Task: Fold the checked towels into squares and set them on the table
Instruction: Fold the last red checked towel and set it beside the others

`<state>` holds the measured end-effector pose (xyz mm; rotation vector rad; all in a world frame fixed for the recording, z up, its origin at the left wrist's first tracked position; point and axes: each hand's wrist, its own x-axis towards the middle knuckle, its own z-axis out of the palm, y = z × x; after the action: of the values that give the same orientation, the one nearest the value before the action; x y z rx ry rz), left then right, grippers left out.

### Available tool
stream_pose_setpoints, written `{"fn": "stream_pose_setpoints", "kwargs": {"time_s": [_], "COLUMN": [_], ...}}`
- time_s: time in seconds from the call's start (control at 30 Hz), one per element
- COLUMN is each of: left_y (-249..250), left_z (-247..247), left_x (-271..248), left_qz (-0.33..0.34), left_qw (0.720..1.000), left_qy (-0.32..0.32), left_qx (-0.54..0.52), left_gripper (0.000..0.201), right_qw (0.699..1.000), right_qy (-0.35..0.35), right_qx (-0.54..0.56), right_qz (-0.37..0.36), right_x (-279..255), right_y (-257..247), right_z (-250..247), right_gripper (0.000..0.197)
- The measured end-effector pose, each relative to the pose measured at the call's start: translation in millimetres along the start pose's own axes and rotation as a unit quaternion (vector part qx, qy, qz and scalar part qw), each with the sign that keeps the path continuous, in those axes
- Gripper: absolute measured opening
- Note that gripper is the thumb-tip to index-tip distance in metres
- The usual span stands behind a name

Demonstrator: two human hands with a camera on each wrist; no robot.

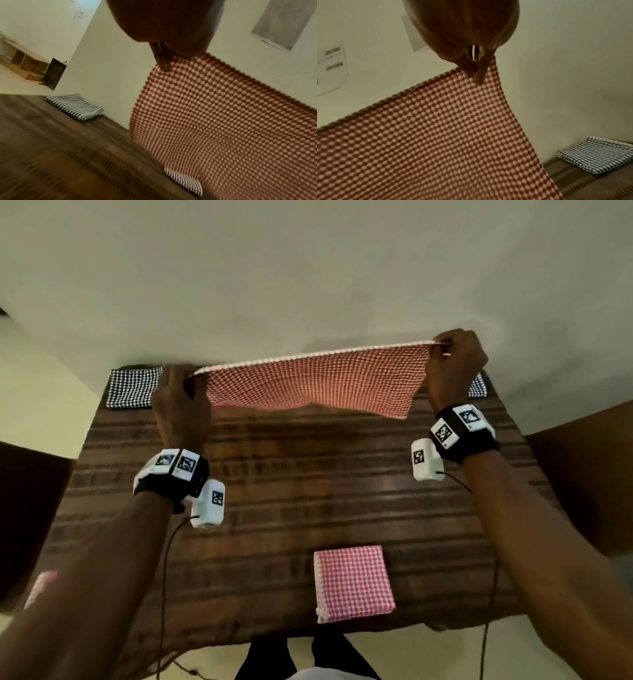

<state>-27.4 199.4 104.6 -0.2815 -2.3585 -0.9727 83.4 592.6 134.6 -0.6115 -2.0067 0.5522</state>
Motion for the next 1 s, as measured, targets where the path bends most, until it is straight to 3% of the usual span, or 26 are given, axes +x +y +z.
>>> {"fn": "stream_pose_setpoints", "kwargs": {"time_s": [0.1, 0.2, 0.37, 0.5, 0.57, 0.63, 0.67, 0.73, 0.77, 0.9, 1.0], "left_y": [-13.7, -34.8, -68.2, -71.0, -66.9, -63.1, -60.7, -58.1, -57.6, -60.6, -66.3], "left_z": [1.4, 2.4, 9.3, 8.1, 7.8, 8.5, 9.2, 13.4, 17.7, 59.2, 99.1], "left_x": [-53.1, -119.0, -196.4, -218.9, -217.4, -207.4, -200.2, -187.2, -181.3, -156.3, -145.3], "left_qz": [0.006, 0.005, -0.082, -0.117, -0.111, -0.092, -0.076, -0.049, -0.04, -0.018, -0.002], "left_qw": [0.999, 0.989, 0.92, 0.881, 0.87, 0.847, 0.842, 0.852, 0.86, 0.868, 0.86], "left_qy": [-0.035, -0.147, -0.371, -0.444, -0.456, -0.475, -0.473, -0.446, -0.433, -0.451, -0.492], "left_qx": [0.021, 0.025, 0.093, 0.115, 0.154, 0.22, 0.247, 0.268, 0.268, 0.207, 0.137], "left_gripper": [0.021, 0.01, 0.018, 0.014, 0.033, 0.053, 0.061, 0.064, 0.059, 0.039, 0.044], "right_qw": [1.0, 0.997, 0.977, 0.952, 0.937, 0.899, 0.862, 0.794, 0.786, 0.864, 0.878], "right_qy": [0.016, -0.042, -0.175, -0.268, -0.304, -0.368, -0.401, -0.42, -0.414, -0.358, -0.375], "right_qx": [-0.004, -0.037, -0.051, -0.099, -0.133, -0.214, -0.29, -0.419, -0.439, -0.336, -0.277], "right_qz": [0.006, 0.046, 0.107, 0.109, 0.106, 0.102, 0.109, 0.131, 0.134, 0.112, 0.114], "right_x": [-41.2, -111.0, -209.7, -244.5, -253.3, -259.2, -259.0, -253.3, -248.8, -227.9, -199.4], "right_y": [23.2, 66.1, 121.1, 139.2, 138.4, 138.0, 137.1, 131.4, 126.8, 110.7, 108.5], "right_z": [-18.6, -36.8, -57.0, -59.1, -63.7, -68.4, -70.1, -69.4, -65.4, -26.8, 15.4], "right_gripper": [0.014, 0.012, 0.022, 0.029, 0.028, 0.023, 0.019, 0.016, 0.014, 0.029, 0.042]}}
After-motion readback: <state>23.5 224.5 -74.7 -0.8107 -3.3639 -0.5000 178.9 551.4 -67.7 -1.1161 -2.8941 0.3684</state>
